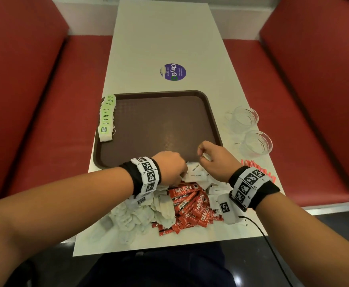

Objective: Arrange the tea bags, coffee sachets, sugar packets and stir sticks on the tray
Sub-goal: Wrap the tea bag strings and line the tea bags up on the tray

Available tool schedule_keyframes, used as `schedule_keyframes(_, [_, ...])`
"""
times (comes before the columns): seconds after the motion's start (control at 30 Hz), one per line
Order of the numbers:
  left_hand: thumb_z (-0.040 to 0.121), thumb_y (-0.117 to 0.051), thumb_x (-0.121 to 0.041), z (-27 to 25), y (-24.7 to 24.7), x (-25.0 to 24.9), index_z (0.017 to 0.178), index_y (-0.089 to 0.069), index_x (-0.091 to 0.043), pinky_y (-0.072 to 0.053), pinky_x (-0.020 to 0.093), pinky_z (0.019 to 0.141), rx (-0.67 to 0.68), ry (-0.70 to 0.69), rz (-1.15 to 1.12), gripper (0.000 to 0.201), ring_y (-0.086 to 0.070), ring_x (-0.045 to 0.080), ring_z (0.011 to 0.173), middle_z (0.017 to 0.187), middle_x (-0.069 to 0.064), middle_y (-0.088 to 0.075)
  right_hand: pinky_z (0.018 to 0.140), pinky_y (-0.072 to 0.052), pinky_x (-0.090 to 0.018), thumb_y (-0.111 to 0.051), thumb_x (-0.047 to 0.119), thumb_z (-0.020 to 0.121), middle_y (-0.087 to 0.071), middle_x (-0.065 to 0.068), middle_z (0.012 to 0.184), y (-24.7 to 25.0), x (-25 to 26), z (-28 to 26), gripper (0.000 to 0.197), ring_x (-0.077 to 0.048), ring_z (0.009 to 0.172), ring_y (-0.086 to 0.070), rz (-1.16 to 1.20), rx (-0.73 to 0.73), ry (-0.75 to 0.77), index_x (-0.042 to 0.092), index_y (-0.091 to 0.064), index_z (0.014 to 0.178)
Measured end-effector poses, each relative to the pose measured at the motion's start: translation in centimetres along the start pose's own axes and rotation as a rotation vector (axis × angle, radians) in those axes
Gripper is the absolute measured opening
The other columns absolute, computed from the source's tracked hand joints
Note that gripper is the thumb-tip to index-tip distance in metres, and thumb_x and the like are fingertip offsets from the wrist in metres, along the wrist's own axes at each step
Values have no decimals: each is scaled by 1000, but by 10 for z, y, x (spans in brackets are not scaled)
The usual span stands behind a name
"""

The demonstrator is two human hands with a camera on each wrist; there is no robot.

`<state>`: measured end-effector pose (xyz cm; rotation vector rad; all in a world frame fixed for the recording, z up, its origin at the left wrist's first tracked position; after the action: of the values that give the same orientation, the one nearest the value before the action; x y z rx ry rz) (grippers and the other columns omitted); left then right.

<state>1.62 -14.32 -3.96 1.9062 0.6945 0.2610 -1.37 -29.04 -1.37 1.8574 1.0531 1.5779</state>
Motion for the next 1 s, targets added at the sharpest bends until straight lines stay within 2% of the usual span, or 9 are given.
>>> schedule_keyframes(0.07, [87, -61, -34, -3, 5, 3, 93, -71, -22, -56, 37, 73, 15, 3, 20, 17, -64, 24, 78, 85, 0, -69, 79, -53, -40, -55, 19, 91, -66, 1, 88, -2, 0, -1, 10, -18, 81, -62, -14, 37, 10, 29, -54, 89])
schedule_keyframes(0.13, [88, -58, -33, -9, 11, 10, 90, -70, -21, -55, 36, 72, 6, -10, 1, 17, -63, 22, 75, 82, -1, -68, 76, -54, -35, -59, 20, 89, -66, 5, 89, -4, 3, 0, 10, -15, 81, -63, -15, 72, 19, 30, -58, 89])
schedule_keyframes(0.23, [88, -60, -31, -19, 19, 28, 96, -71, -24, -52, 34, 74, -15, -7, -127, 15, -62, 17, 81, 89, -5, -70, 72, -51, -30, -65, 24, 87, -65, 7, 89, -8, 11, 3, 8, -13, 79, -63, -24, 129, 43, 28, -63, 93])
schedule_keyframes(0.37, [87, -64, -24, -37, 30, 47, 97, -72, -25, -50, 32, 81, -150, -12, -298, 13, -60, 11, 85, 94, -8, -66, 78, -48, -26, -75, 32, 80, -66, 7, 99, -12, 25, 11, 27, -10, 90, -60, -30, 190, 95, 25, -66, 104])
schedule_keyframes(0.5, [86, -71, -23, -57, 39, 63, 92, -70, -28, -52, 27, 75, -326, 57, -539, 8, -62, 2, 75, 82, -13, -68, 80, -51, -32, -76, 35, 82, -66, 9, 90, -12, 42, 26, 14, -9, 85, -60, -22, 99, 160, 30, -63, 86])
schedule_keyframes(0.63, [84, -76, -32, -71, 37, 78, 90, -70, -29, -53, 35, 77, -399, 137, -616, 9, -64, 5, 76, 79, -11, -69, 76, -51, -31, -71, 32, 87, -66, 9, 88, -7, 61, 40, 10, -10, 82, -62, 30, 23, 207, 30, -63, 83])
schedule_keyframes(0.73, [81, -76, -47, -78, 33, 86, 92, -69, -29, -54, 36, 76, -383, 175, -629, 22, -65, 8, 79, 82, -10, -69, 74, -48, -28, -71, 27, 87, -64, 12, 85, -8, 75, 50, 7, -7, 81, -60, 55, 43, 232, 28, -65, 83])
schedule_keyframes(0.9, [84, -75, -36, -88, 39, 95, 87, -70, -22, -50, 40, 71, -499, 227, -577, 15, -59, 14, 72, 77, -6, -64, 66, -48, -25, -70, 26, 85, -67, 9, 79, -12, 97, 63, 5, -4, 69, -58, 119, 59, 255, 27, -67, 82])
schedule_keyframes(1.0, [85, -76, -34, -99, 39, 108, 82, -68, -31, -51, 35, 67, -588, 251, -684, 9, -58, 9, 69, 73, -9, -64, 68, -51, -26, -69, 40, 79, -69, 5, 82, -16, 106, 71, 16, -9, 74, -63, 166, 99, 248, 25, -67, 86])
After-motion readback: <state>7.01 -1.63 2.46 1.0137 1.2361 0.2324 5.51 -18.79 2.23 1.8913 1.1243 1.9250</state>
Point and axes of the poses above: each hand's wrist, its own z-axis towards the middle knuckle, its own y-axis out of the back of the hand, x = y × z, the point moved 4 cm from there along z, towards the middle knuckle
